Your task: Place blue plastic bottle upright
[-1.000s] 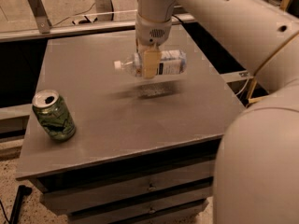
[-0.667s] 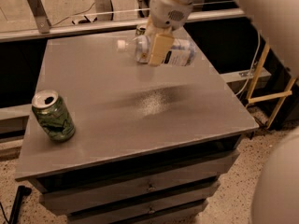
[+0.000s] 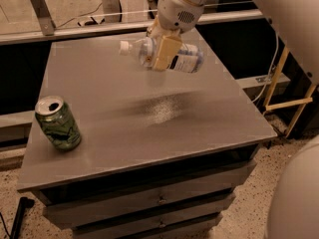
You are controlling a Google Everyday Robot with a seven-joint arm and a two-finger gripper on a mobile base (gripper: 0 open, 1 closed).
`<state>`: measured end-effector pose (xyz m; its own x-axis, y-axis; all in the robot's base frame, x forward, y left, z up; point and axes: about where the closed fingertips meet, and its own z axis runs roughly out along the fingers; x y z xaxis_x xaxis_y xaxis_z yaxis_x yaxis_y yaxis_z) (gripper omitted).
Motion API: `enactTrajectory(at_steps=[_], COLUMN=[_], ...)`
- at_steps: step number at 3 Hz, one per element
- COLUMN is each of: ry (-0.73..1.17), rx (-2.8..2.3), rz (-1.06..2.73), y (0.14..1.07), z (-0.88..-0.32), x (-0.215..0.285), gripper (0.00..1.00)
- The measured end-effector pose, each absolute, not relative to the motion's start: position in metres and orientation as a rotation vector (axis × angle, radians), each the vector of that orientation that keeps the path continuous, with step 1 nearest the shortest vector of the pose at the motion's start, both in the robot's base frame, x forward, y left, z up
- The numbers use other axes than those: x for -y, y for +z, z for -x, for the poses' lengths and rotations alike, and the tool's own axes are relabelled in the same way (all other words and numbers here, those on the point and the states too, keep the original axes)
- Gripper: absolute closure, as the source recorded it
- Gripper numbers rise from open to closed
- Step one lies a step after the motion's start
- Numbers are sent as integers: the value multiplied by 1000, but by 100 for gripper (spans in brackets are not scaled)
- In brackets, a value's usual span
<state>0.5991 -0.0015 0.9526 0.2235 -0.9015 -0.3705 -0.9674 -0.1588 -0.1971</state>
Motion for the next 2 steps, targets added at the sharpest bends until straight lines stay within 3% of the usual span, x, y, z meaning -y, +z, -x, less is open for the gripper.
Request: enactTrajectory(at_steps=[2], ry=[630], rx=[-1394], rz=[1915], y=[950], z=[-597], x=[-27], gripper=[100])
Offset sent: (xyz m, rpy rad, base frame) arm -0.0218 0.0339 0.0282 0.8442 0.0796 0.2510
